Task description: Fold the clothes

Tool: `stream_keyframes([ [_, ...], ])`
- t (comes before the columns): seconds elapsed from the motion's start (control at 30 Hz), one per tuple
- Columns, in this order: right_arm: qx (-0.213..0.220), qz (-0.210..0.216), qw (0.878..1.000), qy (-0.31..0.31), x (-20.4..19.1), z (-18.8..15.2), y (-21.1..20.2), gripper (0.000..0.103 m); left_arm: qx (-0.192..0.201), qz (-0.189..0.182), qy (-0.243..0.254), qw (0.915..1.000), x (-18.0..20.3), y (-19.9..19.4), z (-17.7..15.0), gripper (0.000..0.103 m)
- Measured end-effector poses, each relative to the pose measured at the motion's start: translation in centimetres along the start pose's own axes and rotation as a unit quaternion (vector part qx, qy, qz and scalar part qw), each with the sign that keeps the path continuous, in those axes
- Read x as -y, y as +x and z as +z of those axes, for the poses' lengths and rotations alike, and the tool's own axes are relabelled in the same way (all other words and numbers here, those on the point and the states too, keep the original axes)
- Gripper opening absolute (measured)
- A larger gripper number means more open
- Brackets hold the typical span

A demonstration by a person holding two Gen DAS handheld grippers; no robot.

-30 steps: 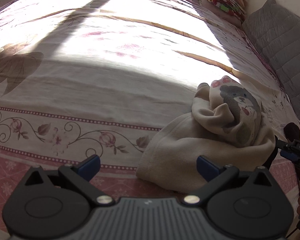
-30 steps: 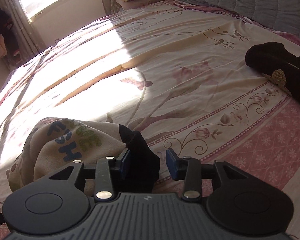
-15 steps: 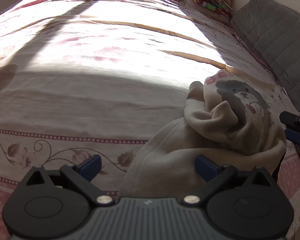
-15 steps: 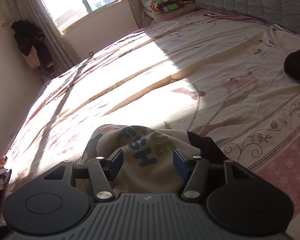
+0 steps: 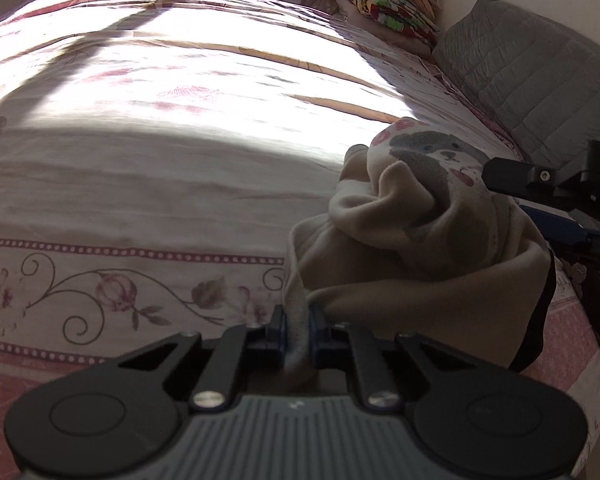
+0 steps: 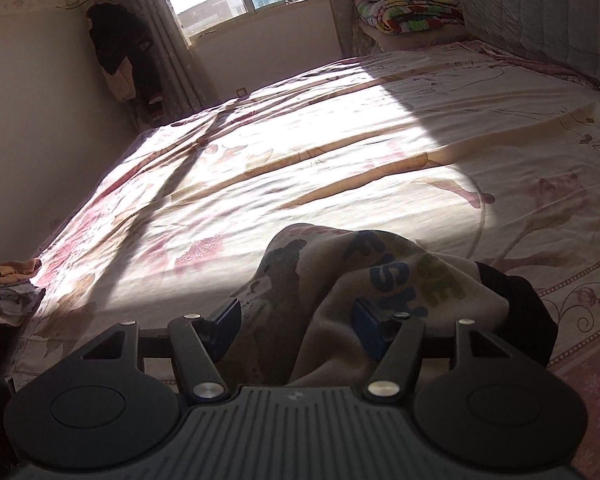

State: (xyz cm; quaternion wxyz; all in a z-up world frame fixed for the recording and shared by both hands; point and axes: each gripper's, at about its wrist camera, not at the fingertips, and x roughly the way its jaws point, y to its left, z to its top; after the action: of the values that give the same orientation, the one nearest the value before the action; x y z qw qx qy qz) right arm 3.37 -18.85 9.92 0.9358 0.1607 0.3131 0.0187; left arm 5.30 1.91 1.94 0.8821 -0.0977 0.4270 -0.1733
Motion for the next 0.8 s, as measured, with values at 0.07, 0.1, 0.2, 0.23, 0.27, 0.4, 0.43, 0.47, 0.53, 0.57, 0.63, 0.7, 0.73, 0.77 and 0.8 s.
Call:
stream_keyframes([
  [0.07,0.002,-0.002,1.000,-0.011,-0.3,-0.3,0.0,0.065,0.005,0.001,0.008,1.0000,0.3,-1.0,-0.5,0.009],
  [0.1,0.003,-0.002,1.000,-0.016,-0.4,-0.4,-0.1,0.065,0.006,-0.002,0.010,0.9999,0.4,-1.5,-0.7,0.009],
  [0.2,0.006,-0.002,1.000,-0.029,-0.8,-0.7,-0.4,0.066,0.018,-0.014,0.021,0.9995,0.5,-3.7,-1.6,0.009],
  [0.23,0.007,-0.001,0.999,-0.033,-0.9,-0.7,-0.5,0.066,0.020,-0.017,0.024,0.9994,0.4,-4.3,-1.9,0.009],
  [0.27,0.007,-0.001,0.999,-0.035,-0.9,-0.7,-0.5,0.066,0.022,-0.020,0.026,0.9992,0.3,-5.0,-2.2,0.009],
  [0.4,0.004,0.002,0.999,-0.032,-1.0,-0.9,-0.6,0.066,0.016,-0.038,0.021,0.9989,-0.6,-6.9,-3.2,0.009],
  [0.43,0.002,0.003,1.000,-0.031,-1.1,-0.9,-0.6,0.066,0.014,-0.043,0.021,0.9988,-0.7,-7.3,-3.5,0.009],
  [0.47,0.001,0.005,1.000,-0.030,-1.1,-0.9,-0.7,0.066,0.012,-0.048,0.021,0.9985,-0.8,-7.7,-3.8,0.009],
  [0.53,-0.002,0.008,0.999,-0.032,-1.3,-1.0,-0.7,0.066,0.004,-0.059,0.025,0.9979,-0.7,-8.2,-4.2,0.009],
  [0.57,-0.004,0.010,0.999,-0.033,-1.4,-1.0,-0.7,0.066,-0.004,-0.069,0.026,0.9973,-0.7,-8.4,-4.4,0.009],
  [0.63,-0.006,0.014,0.999,-0.034,-1.5,-1.1,-0.7,0.066,-0.025,-0.090,0.028,0.9952,-0.7,-8.7,-4.8,0.009],
  [0.7,-0.010,0.018,0.999,-0.035,-1.6,-1.2,-0.6,0.066,-0.035,-0.097,0.042,0.9938,-0.4,-8.9,-5.1,0.009],
  [0.73,-0.013,0.019,0.999,-0.034,-1.6,-1.2,-0.5,0.067,-0.040,-0.099,0.050,0.9930,-0.3,-9.0,-5.2,0.009],
  [0.77,-0.015,0.019,0.999,-0.034,-1.7,-1.3,-0.4,0.067,-0.045,-0.102,0.058,0.9921,-0.1,-9.1,-5.3,0.009],
  [0.8,-0.017,0.019,0.999,-0.034,-1.7,-1.3,-0.3,0.067,-0.046,-0.102,0.064,0.9916,-0.1,-9.1,-5.3,0.009],
])
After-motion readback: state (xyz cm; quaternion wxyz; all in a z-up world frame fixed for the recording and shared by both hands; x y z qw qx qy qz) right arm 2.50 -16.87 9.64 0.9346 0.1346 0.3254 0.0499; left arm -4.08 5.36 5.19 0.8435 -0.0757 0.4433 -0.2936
